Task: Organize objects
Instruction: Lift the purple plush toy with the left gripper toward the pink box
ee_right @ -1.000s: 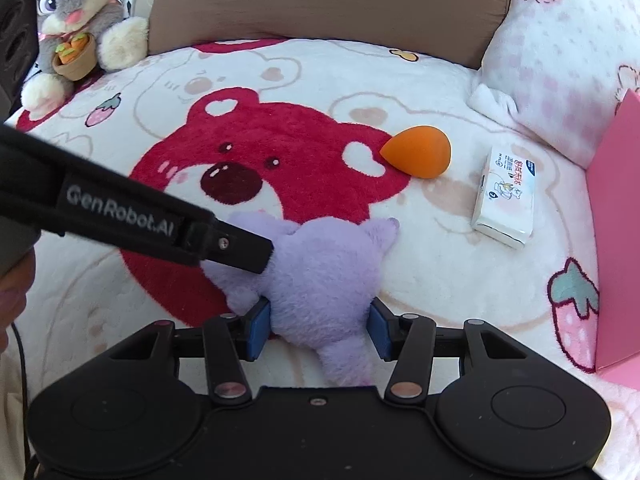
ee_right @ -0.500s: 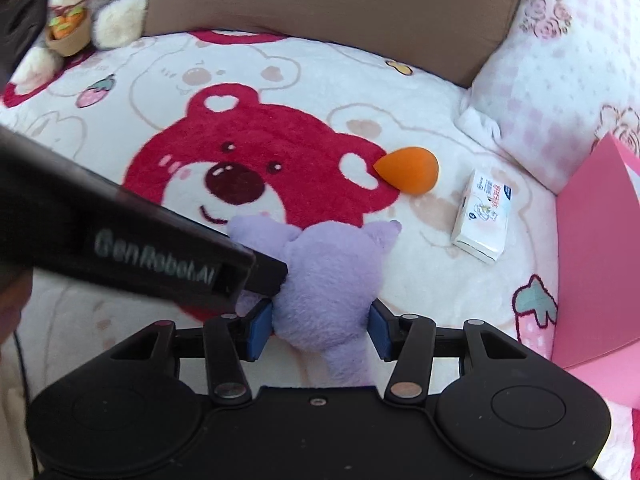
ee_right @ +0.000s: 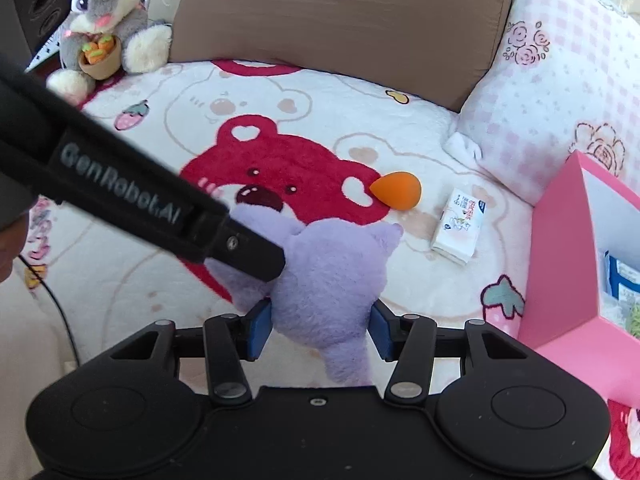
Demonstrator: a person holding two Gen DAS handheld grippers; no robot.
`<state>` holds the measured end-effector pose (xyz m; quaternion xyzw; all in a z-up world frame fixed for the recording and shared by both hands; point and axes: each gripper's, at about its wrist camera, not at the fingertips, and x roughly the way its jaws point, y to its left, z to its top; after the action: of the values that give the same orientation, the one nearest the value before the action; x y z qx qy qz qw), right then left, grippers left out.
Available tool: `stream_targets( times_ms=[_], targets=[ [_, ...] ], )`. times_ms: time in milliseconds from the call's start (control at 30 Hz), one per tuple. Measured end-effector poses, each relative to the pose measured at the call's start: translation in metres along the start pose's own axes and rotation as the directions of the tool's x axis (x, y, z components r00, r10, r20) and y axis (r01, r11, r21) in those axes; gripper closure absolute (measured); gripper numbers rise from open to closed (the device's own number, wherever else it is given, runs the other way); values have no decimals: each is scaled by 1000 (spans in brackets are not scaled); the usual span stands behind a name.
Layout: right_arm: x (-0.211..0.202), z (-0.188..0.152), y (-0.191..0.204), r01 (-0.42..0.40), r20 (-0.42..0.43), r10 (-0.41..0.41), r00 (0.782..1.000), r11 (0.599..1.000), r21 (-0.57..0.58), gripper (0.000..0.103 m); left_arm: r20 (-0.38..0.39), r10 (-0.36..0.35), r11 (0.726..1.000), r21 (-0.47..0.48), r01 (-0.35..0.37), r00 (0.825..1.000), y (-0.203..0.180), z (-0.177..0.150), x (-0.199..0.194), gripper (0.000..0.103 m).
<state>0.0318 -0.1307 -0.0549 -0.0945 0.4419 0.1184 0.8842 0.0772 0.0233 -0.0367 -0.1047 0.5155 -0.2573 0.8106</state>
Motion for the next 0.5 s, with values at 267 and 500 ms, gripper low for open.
stream_targets(
  times_ms=[267,500],
  targets=[
    [-34,-1,-13,-32,20,30,999,998,59,47,31,40,997,61,-42,999,-42,-2,-30,70],
    [-57,-4,-35,-39,61,30,998,988,148,47,33,-14,993,118,10,999,-70,16,-47,69]
  ],
)
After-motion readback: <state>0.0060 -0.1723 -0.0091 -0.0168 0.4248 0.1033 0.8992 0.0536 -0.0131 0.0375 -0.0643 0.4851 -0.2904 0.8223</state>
